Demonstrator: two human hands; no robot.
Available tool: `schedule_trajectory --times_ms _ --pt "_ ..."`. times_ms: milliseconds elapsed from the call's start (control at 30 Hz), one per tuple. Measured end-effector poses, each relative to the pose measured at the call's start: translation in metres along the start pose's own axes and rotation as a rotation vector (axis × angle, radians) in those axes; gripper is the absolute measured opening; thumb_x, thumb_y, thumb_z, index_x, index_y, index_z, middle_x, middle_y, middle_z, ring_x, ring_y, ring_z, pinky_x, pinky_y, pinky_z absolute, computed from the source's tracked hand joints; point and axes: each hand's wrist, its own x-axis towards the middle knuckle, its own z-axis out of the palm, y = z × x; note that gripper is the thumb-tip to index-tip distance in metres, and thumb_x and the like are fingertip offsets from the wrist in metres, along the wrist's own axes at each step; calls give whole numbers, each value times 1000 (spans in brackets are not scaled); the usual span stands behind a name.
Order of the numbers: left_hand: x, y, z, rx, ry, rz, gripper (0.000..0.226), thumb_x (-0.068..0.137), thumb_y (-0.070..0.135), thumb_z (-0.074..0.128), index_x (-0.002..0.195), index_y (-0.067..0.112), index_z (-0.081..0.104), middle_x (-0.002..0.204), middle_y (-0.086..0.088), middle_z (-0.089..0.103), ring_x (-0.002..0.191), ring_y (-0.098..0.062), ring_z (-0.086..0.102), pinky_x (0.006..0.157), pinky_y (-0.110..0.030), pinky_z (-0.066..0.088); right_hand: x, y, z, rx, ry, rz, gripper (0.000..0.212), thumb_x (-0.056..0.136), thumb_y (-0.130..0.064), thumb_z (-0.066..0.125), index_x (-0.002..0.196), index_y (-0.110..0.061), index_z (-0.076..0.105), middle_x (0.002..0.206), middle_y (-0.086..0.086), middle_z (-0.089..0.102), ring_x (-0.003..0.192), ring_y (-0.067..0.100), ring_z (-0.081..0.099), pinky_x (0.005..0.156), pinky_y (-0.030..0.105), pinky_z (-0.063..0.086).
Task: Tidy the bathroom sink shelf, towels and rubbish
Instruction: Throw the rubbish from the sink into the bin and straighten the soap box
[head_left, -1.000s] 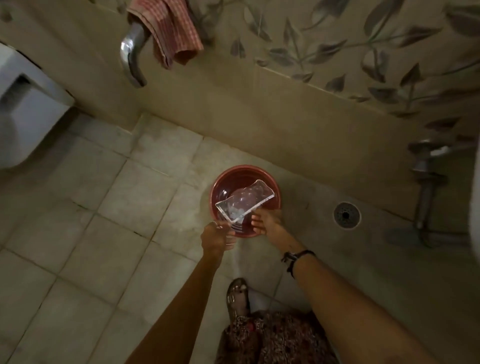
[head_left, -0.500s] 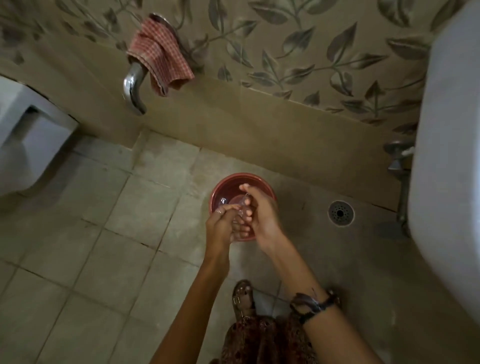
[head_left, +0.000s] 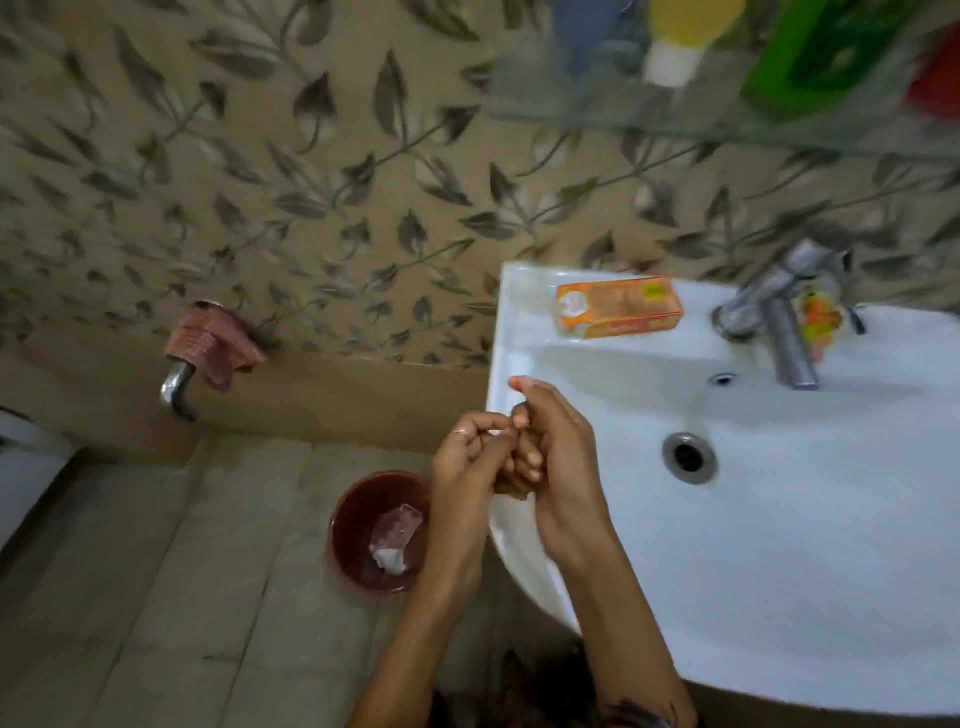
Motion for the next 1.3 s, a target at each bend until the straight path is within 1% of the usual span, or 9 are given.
schedule_trajectory --times_ms 333,500,633,700,833,1000,1100,1233,1300 --pt "30 -14 197 346 -172 -103 18 89 7 49 78 16 59 60 -1 61 49 -12 58 51 -20 49 21 -150 -137 -38 432 -281 17 89 -13 53 75 -17 62 62 -2 53 33 5 38 35 12 32" --pt "45 -35 271 630 -59 139 12 88 18 55 83 21 65 74 8 65 67 -6 59 62 -13 45 56 -178 -208 -349 636 -366 10 88 -17 54 83 -17 63 79 3 64 61 17 54 55 31 47" --pt "57 -40 288 897 -61 284 19 90 25 56 92 18 73 86 4 73 75 -6 63 62 -9 41 90 -172 -243 -617 599 -163 27 84 -30 62 107 -16 59 105 10 67 96 30 62 83 42 52" --pt "58 -46 289 928 -83 294 21 91 23 55 98 16 73 91 1 74 75 -5 62 62 -4 40 101 -164 -248 -869 578 -122 42 85 -38 60 119 -16 50 115 12 60 104 32 59 82 39 49" --pt "57 -55 292 879 -45 197 21 94 20 51 96 9 69 84 -2 69 65 -3 54 52 2 36 115 -152 -253 -1281 555 -344 43 86 -33 59 124 -16 46 119 11 51 104 30 57 71 36 48" --pt "67 -56 299 848 -10 94 17 96 19 45 84 13 56 78 3 61 73 -11 60 56 -2 41 120 -154 -259 -1361 565 -448 24 90 -28 58 109 -12 61 108 12 59 99 28 59 70 35 51" --pt "75 -60 309 910 -23 39 16 97 16 44 92 9 57 90 -8 64 83 -20 63 69 -22 51 116 -152 -264 -1338 530 -454 17 91 -22 57 105 -15 63 112 9 60 99 26 60 72 34 50" --pt "80 -64 319 991 25 40 3 96 15 45 93 14 47 91 -9 57 84 -21 58 68 -27 45 112 -151 -275 -1223 463 -465 16 88 -9 56 101 -15 63 112 7 61 94 25 61 67 27 43" --pt "85 -63 322 1027 28 28 16 95 16 46 106 7 51 101 -16 60 94 -29 59 75 -35 48 112 -153 -278 -1223 449 -460 19 85 -2 56 99 -13 65 110 7 63 94 26 62 67 28 44"
